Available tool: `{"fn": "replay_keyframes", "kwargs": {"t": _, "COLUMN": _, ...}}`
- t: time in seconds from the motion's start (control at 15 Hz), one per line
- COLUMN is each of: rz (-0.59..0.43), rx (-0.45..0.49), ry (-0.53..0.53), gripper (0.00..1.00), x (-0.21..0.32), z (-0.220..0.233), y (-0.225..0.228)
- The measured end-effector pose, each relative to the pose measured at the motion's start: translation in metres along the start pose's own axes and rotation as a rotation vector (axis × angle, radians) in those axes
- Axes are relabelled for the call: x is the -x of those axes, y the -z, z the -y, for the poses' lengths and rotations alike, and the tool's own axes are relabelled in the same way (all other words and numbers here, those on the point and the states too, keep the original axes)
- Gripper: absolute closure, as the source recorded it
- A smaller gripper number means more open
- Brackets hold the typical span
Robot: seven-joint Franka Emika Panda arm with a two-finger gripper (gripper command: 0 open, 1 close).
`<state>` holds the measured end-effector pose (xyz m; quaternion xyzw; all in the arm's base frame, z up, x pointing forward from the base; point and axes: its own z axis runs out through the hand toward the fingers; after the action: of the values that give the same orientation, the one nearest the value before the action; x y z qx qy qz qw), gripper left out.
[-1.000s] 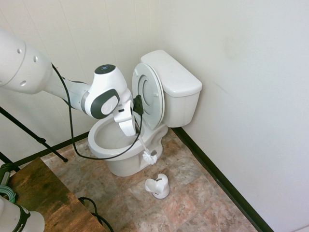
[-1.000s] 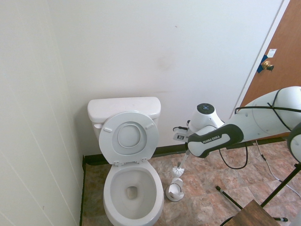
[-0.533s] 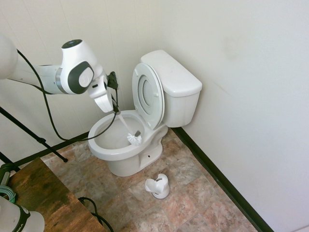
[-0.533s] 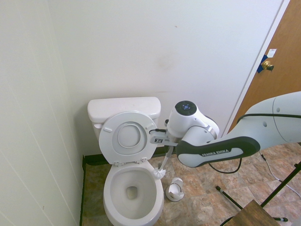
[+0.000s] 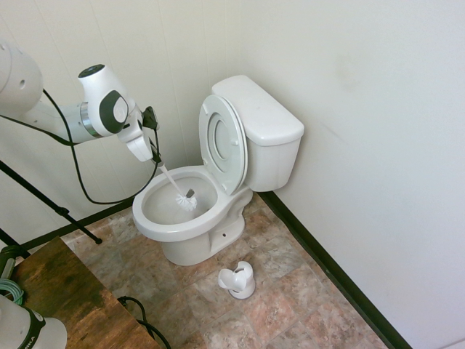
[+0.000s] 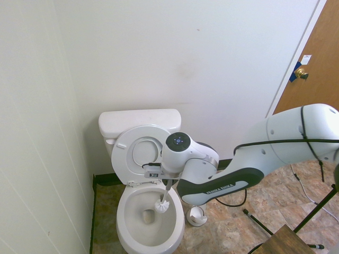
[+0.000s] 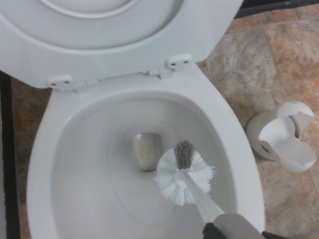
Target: Clean the toilet
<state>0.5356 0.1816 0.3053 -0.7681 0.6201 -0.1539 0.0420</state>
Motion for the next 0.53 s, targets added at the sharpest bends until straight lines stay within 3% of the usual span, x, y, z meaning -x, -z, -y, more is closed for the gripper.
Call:
{"fn": "replay_keyframes", "kwargs": {"t": 0.2, "rz": -0.011, "rx": 0.000, "ry": -0.025, "gripper": 1.00, "x": 0.008, "z": 0.030, "y": -0.032}}
{"fn": "replay_keyframes", "kwargs": {"t": 0.53, "rz": -0.043, "rx": 0.023, "ry": -0.074, "gripper": 1.00, "x": 0.028, "z": 0.055, "y": -0.132}}
